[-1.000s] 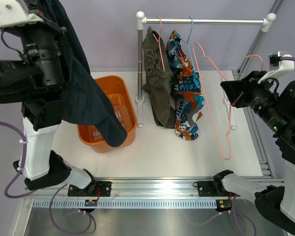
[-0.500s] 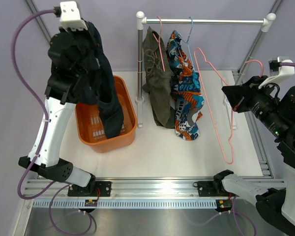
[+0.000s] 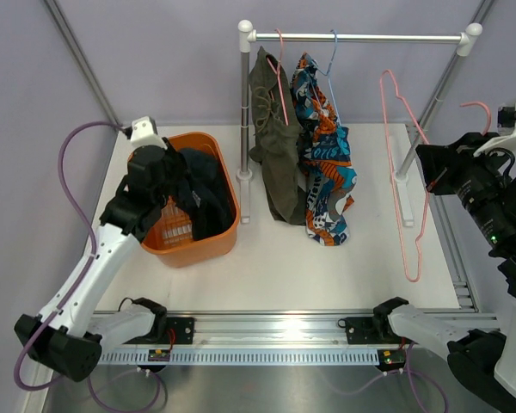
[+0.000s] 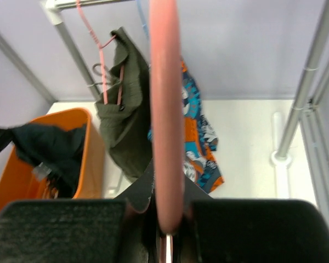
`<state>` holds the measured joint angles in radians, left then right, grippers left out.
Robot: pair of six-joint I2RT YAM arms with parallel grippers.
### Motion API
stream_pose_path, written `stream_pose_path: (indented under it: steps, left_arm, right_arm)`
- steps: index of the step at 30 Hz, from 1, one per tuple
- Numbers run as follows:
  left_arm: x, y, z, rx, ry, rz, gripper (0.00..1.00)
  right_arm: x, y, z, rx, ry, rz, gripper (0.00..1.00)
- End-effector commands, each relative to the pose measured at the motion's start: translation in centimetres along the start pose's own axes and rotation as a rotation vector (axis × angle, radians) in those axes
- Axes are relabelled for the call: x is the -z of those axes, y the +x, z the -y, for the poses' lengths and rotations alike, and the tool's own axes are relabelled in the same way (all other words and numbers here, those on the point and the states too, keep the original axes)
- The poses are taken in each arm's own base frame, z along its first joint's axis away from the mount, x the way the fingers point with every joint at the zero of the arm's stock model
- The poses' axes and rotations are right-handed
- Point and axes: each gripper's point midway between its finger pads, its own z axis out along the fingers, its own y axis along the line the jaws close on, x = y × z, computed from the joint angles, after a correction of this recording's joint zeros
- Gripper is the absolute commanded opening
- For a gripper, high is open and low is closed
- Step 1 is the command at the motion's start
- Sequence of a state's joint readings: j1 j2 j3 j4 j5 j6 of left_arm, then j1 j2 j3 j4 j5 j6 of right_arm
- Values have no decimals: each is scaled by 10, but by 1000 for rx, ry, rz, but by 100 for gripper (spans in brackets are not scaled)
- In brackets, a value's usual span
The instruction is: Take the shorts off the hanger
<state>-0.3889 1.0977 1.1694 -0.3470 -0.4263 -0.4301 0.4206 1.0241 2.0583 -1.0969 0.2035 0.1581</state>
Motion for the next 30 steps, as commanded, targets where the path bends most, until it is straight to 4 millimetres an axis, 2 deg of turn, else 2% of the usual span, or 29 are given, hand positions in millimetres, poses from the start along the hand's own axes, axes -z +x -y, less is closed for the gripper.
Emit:
stream_pose_path:
  steps: [1,2,5,6,7,10,11,12,13,15,16,18,19,21,22,26,27,28,30]
  left_arm:
    - [19,-8,11,160,101,53,34]
    - [21,1,12,169,118,29,48]
    - [29,25,19,157,189,-52,78]
    - [32,27,20,153,202,-63,93]
    - [36,29,24,149,234,-82,98]
    - [51,32,25,122,270,-107,99]
    - [55,31,24,106,281,-107,99]
    - [59,30,24,101,288,-106,99]
    - [66,30,24,94,308,-110,99]
    - [72,32,23,70,324,-115,99]
    - [75,33,24,60,340,-119,99]
    - [82,36,20,24,346,-127,99]
    - [85,37,19,11,353,-130,99]
    - [92,39,15,-23,359,-133,99]
    - [95,41,14,-31,368,-139,99]
    - [105,51,7,-75,388,-139,99]
    - [106,55,3,-87,387,-143,99]
    - [107,59,1,-102,382,-150,99]
    - [106,66,-6,-131,369,-160,99]
  right_arm:
    - [-15,-17,14,61,97,50,0]
    - [-21,-18,23,90,150,55,0]
    - [-37,-20,44,142,284,54,0]
    - [-45,-18,43,151,288,41,0]
    - [-50,-18,42,150,281,37,0]
    - [-64,-16,26,152,176,0,0]
    - [-67,-13,28,156,179,-21,0]
    - [-71,-13,44,151,229,-32,0]
    - [-82,-8,44,139,197,-60,0]
    - [-91,-7,57,117,224,-67,0]
    - [-102,-3,68,108,247,-89,0]
    - [-112,0,70,93,221,-114,0]
    - [-126,5,70,80,174,-141,0]
    - [-139,10,71,59,124,-169,0]
    - [-154,18,67,38,55,-205,0]
    - [-184,16,83,4,1,-210,0]
    - [-200,25,92,-15,-2,-244,0]
    - [-201,16,88,-17,-32,-225,0]
    - [-214,21,100,-44,-33,-242,0]
